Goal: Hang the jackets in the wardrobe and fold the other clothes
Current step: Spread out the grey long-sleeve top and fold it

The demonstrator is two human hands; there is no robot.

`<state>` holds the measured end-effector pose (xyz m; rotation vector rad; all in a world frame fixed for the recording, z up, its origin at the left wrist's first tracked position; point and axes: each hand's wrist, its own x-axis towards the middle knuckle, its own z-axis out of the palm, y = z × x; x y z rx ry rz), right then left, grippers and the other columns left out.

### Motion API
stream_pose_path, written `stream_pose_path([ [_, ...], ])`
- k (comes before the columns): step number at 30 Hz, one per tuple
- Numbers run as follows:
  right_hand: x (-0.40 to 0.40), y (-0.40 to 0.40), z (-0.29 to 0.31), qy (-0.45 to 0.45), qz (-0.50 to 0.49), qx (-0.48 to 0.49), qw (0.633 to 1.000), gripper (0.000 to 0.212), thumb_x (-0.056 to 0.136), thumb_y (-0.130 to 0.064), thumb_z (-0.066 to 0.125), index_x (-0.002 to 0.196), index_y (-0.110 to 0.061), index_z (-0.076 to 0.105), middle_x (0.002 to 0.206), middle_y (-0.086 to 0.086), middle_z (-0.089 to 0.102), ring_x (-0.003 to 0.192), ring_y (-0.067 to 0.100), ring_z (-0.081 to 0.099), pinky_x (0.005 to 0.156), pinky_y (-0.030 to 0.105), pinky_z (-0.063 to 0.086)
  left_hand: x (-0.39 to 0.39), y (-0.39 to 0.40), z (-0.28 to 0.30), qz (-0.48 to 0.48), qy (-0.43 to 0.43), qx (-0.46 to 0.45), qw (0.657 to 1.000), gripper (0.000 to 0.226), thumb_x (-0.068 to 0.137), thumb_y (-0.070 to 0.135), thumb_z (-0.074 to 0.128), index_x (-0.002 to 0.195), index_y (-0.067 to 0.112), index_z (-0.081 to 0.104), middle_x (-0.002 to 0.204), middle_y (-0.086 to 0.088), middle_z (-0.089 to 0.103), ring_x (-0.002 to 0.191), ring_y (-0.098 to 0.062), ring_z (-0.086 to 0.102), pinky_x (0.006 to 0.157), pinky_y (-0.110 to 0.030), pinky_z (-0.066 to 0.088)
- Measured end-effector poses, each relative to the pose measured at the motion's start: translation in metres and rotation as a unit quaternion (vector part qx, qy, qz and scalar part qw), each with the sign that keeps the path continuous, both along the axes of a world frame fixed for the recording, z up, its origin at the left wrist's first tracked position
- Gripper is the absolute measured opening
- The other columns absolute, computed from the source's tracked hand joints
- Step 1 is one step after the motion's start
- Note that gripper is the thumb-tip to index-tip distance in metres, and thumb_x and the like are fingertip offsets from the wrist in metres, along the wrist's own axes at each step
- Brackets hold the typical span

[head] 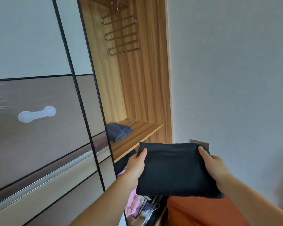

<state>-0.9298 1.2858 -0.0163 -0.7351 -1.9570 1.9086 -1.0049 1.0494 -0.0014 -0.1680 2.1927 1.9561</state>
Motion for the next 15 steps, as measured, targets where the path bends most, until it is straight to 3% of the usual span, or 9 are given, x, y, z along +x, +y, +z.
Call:
stream_pose_path([
  [6,-0.111,0.008,-0.005,-0.011,0.07,-0.01,0.997,0.039,0.088,-0.059,0.054,0.088,-0.022,0.064,0.088,-0.001,0.068,0.082,0.019,0.063,0.058,0.026,0.041,-0.094,0.004,-0.011,0.074,-0.008,0.022,0.997,0.053,0.085,0.062,0.057,0.123,0.024,0.059,0.099,0.007,0.062,0.096,-0.019,0.06,0.086,-0.035,0.048],
  [9,-0.17,0.021,-0.013,-0.021,0.076,-0.003,0.997,0.037,0.088,-0.059,0.054,0.084,-0.022,0.06,0.088,0.0,0.067,0.08,0.019,0.062,0.058,0.028,0.041,-0.154,0.016,-0.03,0.089,0.002,0.026,0.996,0.052,0.088,0.06,0.055,0.124,0.023,0.06,0.103,0.007,0.061,0.099,-0.017,0.058,0.082,-0.032,0.043],
  [13,-0.245,0.044,-0.02,-0.05,0.077,0.029,0.995,0.044,0.09,-0.06,0.049,0.097,-0.018,0.062,0.092,0.001,0.065,0.083,0.019,0.06,0.077,0.035,0.043,-0.229,0.04,-0.051,0.073,0.02,0.04,0.996,0.044,0.093,0.056,0.048,0.124,0.027,0.06,0.103,0.013,0.061,0.09,-0.009,0.055,0.077,-0.027,0.04],
  [15,-0.279,0.054,-0.021,-0.061,0.078,0.041,0.994,0.045,0.09,-0.062,0.047,0.099,-0.019,0.059,0.093,0.001,0.064,0.082,0.019,0.058,0.081,0.036,0.041,-0.259,0.051,-0.054,0.085,0.029,0.038,0.995,0.044,0.094,0.055,0.048,0.123,0.025,0.061,0.092,0.019,0.057,0.081,-0.002,0.051,0.076,-0.025,0.038],
])
